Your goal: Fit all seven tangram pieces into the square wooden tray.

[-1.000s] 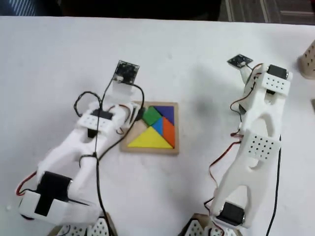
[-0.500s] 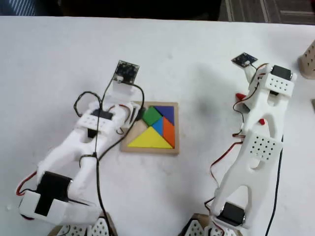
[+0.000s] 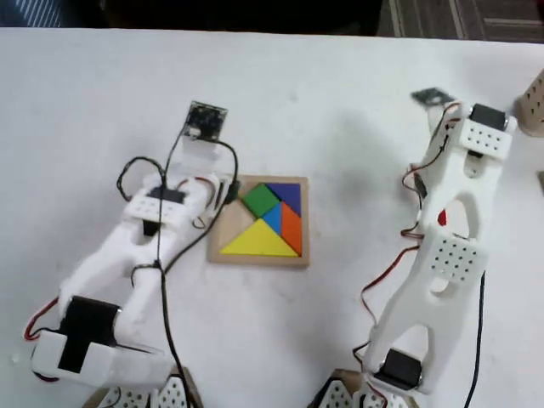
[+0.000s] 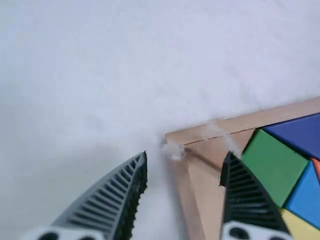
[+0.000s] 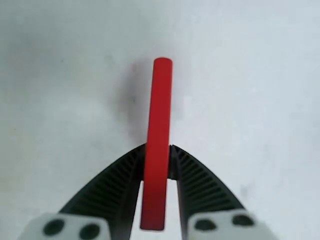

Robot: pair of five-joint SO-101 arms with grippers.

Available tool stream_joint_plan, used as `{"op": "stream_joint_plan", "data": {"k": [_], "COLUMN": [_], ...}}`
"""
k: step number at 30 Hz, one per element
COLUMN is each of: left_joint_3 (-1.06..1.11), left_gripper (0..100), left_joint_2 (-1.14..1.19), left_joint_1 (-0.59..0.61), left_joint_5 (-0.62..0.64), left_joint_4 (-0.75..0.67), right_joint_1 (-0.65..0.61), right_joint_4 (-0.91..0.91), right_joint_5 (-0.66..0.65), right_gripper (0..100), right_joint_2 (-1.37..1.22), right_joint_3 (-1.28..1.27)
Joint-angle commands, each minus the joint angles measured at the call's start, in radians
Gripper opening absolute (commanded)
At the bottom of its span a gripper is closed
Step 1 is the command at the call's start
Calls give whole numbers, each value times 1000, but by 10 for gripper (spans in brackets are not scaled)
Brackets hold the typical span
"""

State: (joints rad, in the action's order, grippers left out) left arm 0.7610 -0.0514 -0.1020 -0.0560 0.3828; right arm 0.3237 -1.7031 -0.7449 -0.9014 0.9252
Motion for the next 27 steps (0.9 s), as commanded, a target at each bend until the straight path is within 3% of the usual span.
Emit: {"op": "stream_joint_plan", "data": {"k": [1,11,19,21,27], "left_joint_3": [-54,-49,-51,-51,-55], "left_gripper": [241,241,241,241,241], "left_joint_2": [-41,-67,-67,-67,-62], "left_joint_1": [33,97,254,283,292], "left_joint_5": [5,14,245,276,287], "left_joint_4": [-5,114,133,133,132], "right_joint_1": [-84,-492,-788,-840,-937], "right_joint_4": [-18,-1,134,177,252], "right_joint_5": [219,704,1122,1177,1178], "right_gripper": [17,17,18,18,54], "right_joint_2": [255,631,535,499,412], "right_joint_3": [-140,-551,-552,-552,-551]}}
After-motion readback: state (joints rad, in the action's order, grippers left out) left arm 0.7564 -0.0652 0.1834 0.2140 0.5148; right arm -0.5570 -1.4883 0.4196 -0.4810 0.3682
